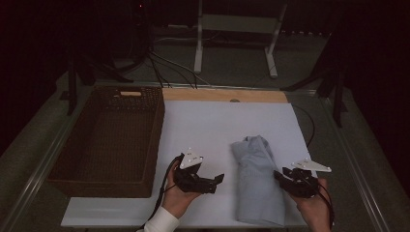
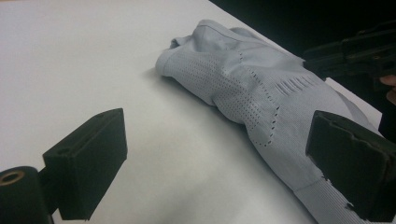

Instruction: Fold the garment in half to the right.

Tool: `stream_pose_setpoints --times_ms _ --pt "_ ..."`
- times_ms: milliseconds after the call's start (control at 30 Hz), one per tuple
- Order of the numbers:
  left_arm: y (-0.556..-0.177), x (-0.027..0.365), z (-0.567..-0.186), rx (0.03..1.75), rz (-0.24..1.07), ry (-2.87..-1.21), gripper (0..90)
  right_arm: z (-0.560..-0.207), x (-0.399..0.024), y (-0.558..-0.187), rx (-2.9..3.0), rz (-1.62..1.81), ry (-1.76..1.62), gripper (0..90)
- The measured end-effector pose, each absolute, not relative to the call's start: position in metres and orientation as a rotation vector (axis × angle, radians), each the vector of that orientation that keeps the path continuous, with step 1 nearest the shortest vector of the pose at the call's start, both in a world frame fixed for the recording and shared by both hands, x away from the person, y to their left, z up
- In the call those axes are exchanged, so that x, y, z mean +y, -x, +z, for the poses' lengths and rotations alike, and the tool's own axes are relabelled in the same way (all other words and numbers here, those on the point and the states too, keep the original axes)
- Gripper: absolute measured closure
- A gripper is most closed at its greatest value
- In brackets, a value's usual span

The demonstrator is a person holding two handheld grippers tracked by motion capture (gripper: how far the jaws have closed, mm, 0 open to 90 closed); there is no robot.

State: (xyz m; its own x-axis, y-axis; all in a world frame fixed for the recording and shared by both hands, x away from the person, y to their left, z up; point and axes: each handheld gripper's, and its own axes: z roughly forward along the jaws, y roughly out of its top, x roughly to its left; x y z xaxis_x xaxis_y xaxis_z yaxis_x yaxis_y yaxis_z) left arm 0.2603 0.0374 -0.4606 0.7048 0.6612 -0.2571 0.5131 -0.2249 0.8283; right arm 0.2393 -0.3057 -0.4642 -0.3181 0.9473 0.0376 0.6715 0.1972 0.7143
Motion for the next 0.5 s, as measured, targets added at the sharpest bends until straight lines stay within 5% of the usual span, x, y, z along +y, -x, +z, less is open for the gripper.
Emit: stream_pose_setpoints --times_ms 200,500 --pt "-0.260 0.037 -0.461 0.914 0.181 -1.886 6.7 -0.458 -0.308 -0.229 2.043 0.955 -1.498 43.3" --pt "-0.261 0.036 -0.460 0.909 0.183 -1.889 7.0 -0.452 -0.310 -0.213 2.053 0.993 -1.450 44.9"
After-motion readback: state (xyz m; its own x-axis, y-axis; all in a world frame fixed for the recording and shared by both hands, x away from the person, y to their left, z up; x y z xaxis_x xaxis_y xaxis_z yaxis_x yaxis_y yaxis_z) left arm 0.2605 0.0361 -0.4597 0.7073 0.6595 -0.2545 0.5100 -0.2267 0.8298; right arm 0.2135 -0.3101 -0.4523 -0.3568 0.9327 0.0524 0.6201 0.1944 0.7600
